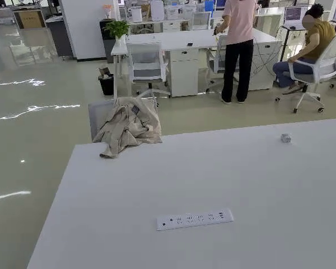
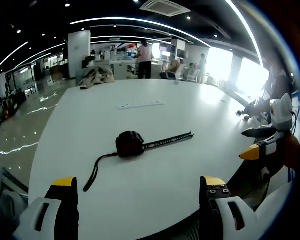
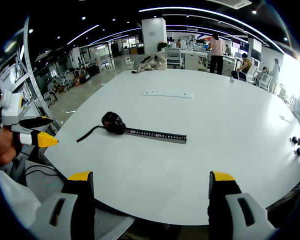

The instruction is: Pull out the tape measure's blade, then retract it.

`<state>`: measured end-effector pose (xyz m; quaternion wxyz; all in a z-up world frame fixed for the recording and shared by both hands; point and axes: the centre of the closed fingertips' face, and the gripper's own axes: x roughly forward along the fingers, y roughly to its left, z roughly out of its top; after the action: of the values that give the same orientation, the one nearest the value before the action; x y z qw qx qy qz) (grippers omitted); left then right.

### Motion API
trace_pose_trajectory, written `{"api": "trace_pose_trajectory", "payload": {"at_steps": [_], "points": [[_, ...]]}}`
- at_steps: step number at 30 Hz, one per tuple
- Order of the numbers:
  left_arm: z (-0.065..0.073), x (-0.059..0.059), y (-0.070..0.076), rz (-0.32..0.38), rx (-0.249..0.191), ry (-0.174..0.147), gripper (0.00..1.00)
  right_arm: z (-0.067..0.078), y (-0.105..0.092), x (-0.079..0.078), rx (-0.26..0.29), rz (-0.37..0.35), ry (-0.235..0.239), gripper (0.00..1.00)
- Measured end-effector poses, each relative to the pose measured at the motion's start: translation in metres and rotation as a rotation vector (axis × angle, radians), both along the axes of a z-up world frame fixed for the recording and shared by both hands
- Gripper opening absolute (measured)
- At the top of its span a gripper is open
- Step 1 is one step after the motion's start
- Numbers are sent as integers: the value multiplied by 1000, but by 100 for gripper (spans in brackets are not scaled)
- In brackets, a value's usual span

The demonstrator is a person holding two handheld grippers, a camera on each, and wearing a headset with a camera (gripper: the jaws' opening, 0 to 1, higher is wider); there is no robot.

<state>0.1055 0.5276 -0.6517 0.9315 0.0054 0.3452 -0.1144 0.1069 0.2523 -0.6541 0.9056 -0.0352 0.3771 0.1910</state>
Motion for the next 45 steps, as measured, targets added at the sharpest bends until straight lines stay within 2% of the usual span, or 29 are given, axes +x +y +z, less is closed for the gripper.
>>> {"api": "trace_pose_trajectory", "payload": {"at_steps": [12,20,37,45], "points": [[-1,-1,-2,5,-9,9,99,-5,3,-2,-5,9,18,98],[-6,-2,-1,16,-20,34,99,-7,3,1,-4,12,23,98],[-2,-3,3,34,-27,39,98,-4,7,4,-9,32,32,98],[-5,-1,6,36,-17,42,98,-7,4,6,-14,35,41,98]]}}
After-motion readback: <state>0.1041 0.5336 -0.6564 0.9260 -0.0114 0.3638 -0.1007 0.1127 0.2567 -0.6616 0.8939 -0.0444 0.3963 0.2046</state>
